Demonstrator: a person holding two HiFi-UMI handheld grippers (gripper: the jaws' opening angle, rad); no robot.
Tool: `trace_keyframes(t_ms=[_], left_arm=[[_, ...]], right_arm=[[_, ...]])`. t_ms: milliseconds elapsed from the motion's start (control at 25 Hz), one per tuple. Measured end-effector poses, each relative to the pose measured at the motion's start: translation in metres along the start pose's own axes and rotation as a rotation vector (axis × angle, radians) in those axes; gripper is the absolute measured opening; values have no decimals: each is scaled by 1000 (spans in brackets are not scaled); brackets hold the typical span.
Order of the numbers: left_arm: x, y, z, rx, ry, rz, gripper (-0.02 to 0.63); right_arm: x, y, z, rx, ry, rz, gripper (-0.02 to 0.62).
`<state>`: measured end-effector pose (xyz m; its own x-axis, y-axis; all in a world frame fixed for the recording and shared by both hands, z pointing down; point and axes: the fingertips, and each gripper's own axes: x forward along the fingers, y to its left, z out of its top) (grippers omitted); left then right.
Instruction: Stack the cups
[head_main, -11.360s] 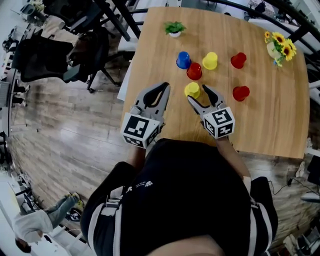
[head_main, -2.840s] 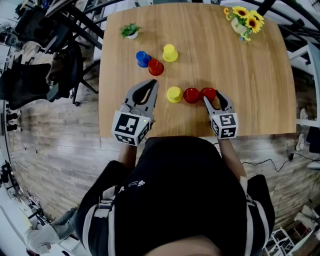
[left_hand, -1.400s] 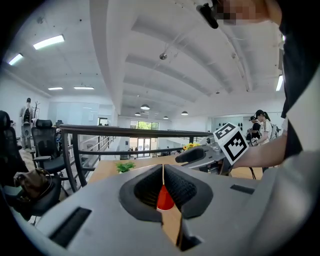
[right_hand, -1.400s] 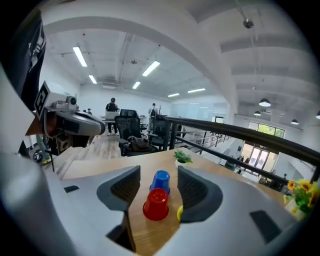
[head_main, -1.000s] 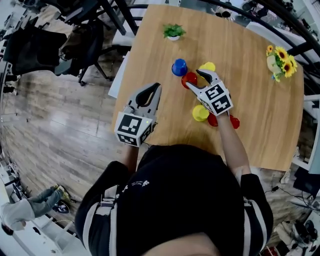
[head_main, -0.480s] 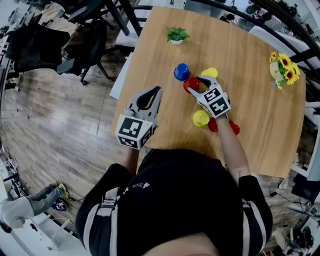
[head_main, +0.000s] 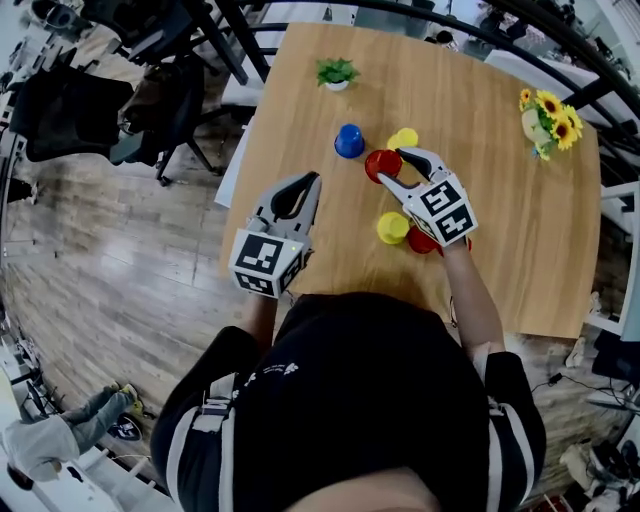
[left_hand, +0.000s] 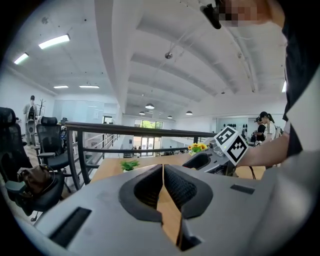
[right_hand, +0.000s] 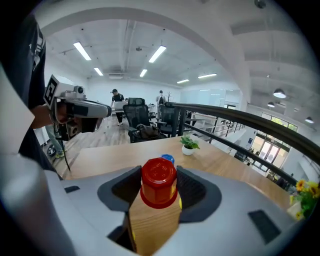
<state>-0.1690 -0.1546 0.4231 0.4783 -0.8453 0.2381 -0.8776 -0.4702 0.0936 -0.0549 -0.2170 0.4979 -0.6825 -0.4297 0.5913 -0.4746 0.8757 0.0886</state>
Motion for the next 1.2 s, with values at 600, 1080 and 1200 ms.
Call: trace_keyframes(t_ms=[600, 1080, 1200], left_arm=[[16, -66, 5, 57, 10, -168, 17], [19, -99, 1, 72, 19, -209, 17], [17, -101, 0, 70, 20, -200, 17]], right_arm=[[-111, 36, -17, 42, -21, -37, 221], [-125, 60, -57, 55, 57, 4, 221], [-121, 61, -63, 55, 65, 9, 221]])
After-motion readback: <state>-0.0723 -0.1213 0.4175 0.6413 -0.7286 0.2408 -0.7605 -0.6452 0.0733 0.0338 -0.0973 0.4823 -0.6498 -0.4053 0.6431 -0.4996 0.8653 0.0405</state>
